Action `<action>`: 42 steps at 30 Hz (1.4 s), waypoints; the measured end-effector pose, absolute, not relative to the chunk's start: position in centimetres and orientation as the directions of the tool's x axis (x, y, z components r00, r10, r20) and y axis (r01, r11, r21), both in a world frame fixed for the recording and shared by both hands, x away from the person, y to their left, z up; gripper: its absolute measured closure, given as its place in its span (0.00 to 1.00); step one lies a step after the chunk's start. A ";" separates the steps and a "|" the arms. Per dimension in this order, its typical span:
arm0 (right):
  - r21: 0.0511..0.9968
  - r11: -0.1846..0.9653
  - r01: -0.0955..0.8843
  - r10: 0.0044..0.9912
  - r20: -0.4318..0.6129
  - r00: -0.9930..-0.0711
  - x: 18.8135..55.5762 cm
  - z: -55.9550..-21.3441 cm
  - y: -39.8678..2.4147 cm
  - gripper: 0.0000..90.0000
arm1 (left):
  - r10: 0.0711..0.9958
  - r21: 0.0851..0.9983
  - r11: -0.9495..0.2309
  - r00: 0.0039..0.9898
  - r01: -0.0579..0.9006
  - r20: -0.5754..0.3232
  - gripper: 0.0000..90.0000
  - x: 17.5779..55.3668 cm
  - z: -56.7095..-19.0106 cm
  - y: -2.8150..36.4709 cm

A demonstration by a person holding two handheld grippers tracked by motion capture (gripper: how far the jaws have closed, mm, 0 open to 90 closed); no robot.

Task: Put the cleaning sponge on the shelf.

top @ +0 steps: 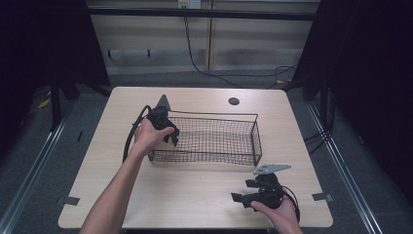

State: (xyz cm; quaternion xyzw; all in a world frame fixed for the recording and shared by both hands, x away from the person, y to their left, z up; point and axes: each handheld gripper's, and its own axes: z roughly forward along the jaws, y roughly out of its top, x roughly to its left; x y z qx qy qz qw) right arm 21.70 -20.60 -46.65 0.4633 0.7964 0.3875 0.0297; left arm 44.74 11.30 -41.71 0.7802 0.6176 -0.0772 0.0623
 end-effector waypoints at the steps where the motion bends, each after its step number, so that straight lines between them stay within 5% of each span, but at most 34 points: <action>1: 0.645 0.270 0.715 0.761 0.312 -0.569 21.7 -46.6 -20.6 0.22 | 0.955 0.003 -0.229 0.225 0.974 -0.193 0.31 44.7 -41.8 11.3; 42: 0.642 0.268 0.719 0.756 0.322 -0.570 21.5 -46.6 -20.6 0.22 | 0.966 -0.011 -0.244 0.242 0.970 -0.095 0.30 44.6 -43.5 10.2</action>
